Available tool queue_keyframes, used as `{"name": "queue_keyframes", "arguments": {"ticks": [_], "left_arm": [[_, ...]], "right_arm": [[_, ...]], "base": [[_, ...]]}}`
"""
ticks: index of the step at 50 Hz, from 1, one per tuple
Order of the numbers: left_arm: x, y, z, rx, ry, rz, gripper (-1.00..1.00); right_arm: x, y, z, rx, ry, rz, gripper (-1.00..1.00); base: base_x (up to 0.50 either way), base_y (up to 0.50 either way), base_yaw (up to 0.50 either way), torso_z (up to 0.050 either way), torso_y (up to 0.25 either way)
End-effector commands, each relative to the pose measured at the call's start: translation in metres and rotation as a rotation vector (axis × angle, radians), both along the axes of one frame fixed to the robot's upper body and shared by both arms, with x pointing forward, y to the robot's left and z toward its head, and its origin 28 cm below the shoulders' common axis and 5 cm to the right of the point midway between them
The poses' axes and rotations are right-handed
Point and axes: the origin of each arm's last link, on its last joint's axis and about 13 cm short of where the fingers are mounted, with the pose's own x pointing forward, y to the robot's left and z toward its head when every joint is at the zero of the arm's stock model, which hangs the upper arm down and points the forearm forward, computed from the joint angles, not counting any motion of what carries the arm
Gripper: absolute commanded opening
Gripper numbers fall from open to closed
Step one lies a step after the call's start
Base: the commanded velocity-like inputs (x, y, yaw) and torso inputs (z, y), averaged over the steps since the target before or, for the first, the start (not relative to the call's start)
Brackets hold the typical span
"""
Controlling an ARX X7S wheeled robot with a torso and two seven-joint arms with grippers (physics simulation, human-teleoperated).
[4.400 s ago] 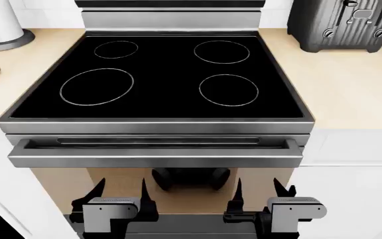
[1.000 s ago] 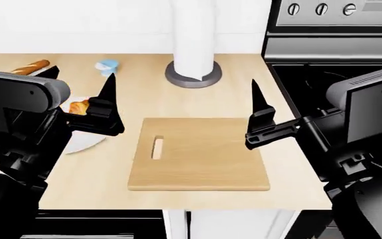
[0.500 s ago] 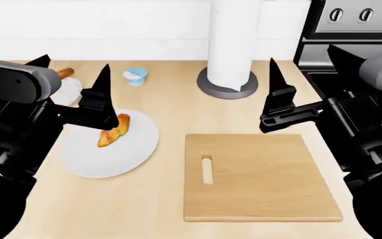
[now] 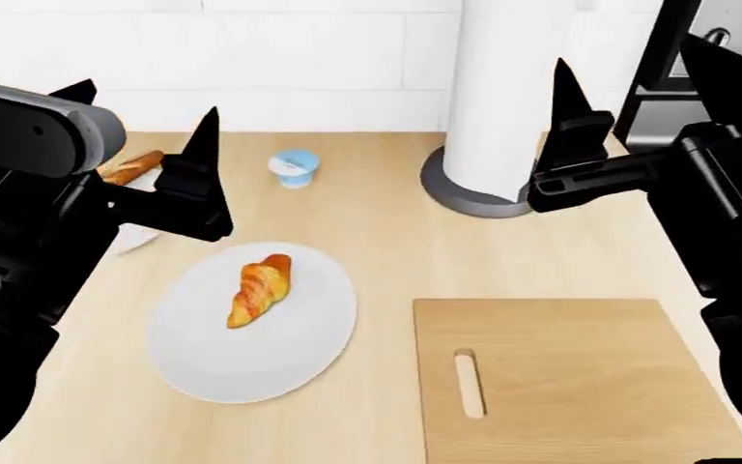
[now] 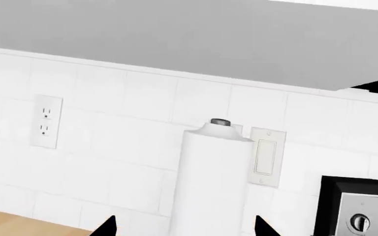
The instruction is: From the different types of pastries on the counter, select a croissant and place it on the cutting board. Then retrieve a jar of jam from the cabinet and place it alongside the croissant on the cutting board.
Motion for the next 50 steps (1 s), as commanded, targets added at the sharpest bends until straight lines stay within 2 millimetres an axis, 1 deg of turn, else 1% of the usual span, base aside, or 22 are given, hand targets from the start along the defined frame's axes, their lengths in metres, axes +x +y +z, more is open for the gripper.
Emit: {"name": "queue_keyframes", "arguments": {"ticks": [1,17,26,35,38,43,50], "left_arm": [[-0.002,0.0,0.008,0.028,-0.009,0.0,1.0],[-0.004,-0.001,0.013,0.055,-0.016,-0.001,1.0],[-0.004,-0.001,0.011,0.067,-0.012,-0.002,1.0],[-0.005,-0.002,0.009,0.074,-0.007,-0.013,1.0],[-0.006,-0.003,0.005,0.098,0.007,-0.034,1.0],[-0.009,-0.005,-0.006,0.165,0.066,-0.098,1.0],[-0.006,-0.009,-0.016,0.206,0.146,-0.133,1.0]], "right_arm": [[-0.001,-0.002,0.013,-0.022,-0.021,-0.01,1.0],[-0.002,-0.006,0.02,-0.002,-0.009,-0.015,1.0],[-0.002,-0.007,0.018,0.006,-0.005,-0.012,1.0],[-0.006,-0.01,0.021,0.007,-0.017,-0.015,1.0],[-0.009,-0.011,0.023,0.008,-0.023,-0.016,1.0],[-0.012,-0.013,0.026,0.005,-0.032,-0.02,1.0],[-0.014,-0.014,0.028,0.0,-0.039,-0.021,1.0]], "base": [[0.21,0.39,0.0,0.0,0.0],[0.17,0.06,0.0,0.0,0.001],[0.07,0.0,0.0,0.0,0.0],[0.06,0.0,0.0,0.0,0.0],[0.0,0.0,0.0,0.0,0.0],[0.0,0.0,0.0,0.0,0.0],[0.0,0.0,0.0,0.0,0.0]]}}
